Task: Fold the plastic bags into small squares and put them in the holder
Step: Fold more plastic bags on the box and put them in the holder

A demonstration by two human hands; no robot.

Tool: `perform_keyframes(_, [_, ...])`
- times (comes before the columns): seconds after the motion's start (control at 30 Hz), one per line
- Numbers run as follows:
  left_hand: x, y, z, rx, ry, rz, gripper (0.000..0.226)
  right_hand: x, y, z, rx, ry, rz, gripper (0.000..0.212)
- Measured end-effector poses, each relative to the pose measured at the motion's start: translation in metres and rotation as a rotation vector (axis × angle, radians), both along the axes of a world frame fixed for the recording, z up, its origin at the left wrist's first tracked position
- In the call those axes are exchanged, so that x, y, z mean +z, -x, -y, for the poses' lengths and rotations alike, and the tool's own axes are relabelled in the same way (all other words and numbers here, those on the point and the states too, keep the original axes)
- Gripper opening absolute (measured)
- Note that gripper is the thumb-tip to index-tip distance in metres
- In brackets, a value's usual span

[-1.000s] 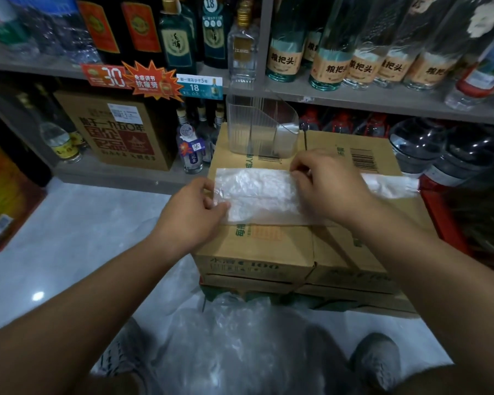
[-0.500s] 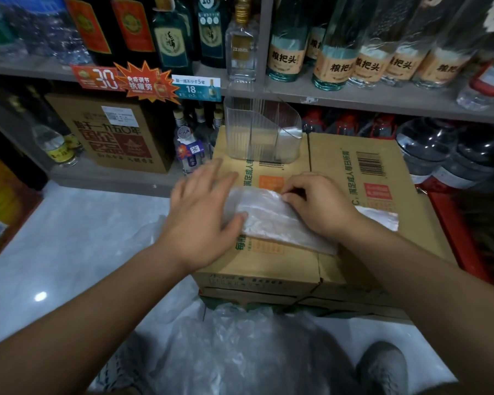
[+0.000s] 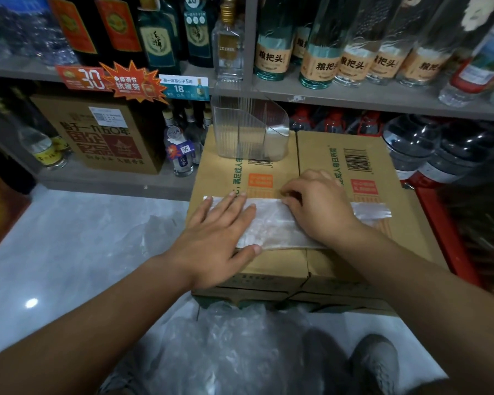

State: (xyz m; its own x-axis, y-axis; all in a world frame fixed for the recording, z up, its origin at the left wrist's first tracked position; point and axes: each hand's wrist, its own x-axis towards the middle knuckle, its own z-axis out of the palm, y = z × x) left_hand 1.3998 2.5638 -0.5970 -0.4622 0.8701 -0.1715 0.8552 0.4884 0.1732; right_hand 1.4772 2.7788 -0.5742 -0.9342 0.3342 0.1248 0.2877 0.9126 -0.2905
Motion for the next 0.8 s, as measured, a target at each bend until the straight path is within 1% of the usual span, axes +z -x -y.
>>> perform_keyframes(0.07, [-0.001, -0.002, -0.001, 0.013, 0.010, -0.025, 0.088, 0.007, -0.006, 0.013, -0.020, -0.021, -0.037, 0.030])
perform_keyframes(0.13, [-0.002, -0.005, -0.002, 0.020, 0.027, -0.060, 0.087, 0.011, -0.018, 0.033, 0.032, 0.004, -0.017, 0.041])
perform_keyframes(0.17, [-0.003, -0.006, -0.001, 0.022, 0.039, -0.077, 0.087, 0.010, -0.025, 0.043, 0.071, 0.022, 0.050, 0.048])
perform_keyframes(0.27, [-0.004, -0.008, 0.002, 0.027, 0.035, -0.088, 0.088, -0.004, -0.046, 0.050, 0.144, 0.024, 0.331, 0.065])
perform_keyframes(0.33, [-0.004, -0.007, 0.003, 0.019, 0.028, -0.084, 0.089, -0.012, -0.057, 0.038, 0.172, -0.037, 0.396, 0.073])
perform_keyframes(0.4, [-0.004, -0.006, 0.004, 0.005, 0.035, -0.097, 0.090, -0.015, -0.067, 0.024, 0.178, -0.082, 0.395, 0.075])
perform_keyframes(0.53, [-0.004, -0.005, 0.004, -0.009, 0.046, -0.120, 0.090, -0.016, -0.081, 0.008, 0.162, -0.084, 0.429, 0.077])
perform_keyframes(0.6, [-0.004, -0.005, 0.004, -0.008, 0.048, -0.114, 0.089, -0.017, -0.083, 0.005, 0.158, -0.057, 0.391, 0.081])
perform_keyframes(0.63, [-0.003, -0.005, 0.004, -0.006, 0.051, -0.111, 0.089, -0.016, -0.083, 0.005, 0.157, -0.044, 0.332, 0.083])
perform_keyframes(0.67, [-0.003, -0.005, 0.004, -0.003, 0.055, -0.108, 0.089, -0.013, -0.083, 0.005, 0.175, -0.042, 0.237, 0.080])
perform_keyframes(0.73, [-0.003, -0.005, 0.004, 0.003, 0.053, -0.095, 0.088, -0.008, -0.080, 0.006, 0.265, -0.080, 0.040, 0.058])
perform_keyframes(0.8, [-0.004, -0.005, 0.006, 0.002, 0.033, -0.081, 0.087, -0.007, -0.076, 0.009, 0.360, -0.085, -0.043, 0.036])
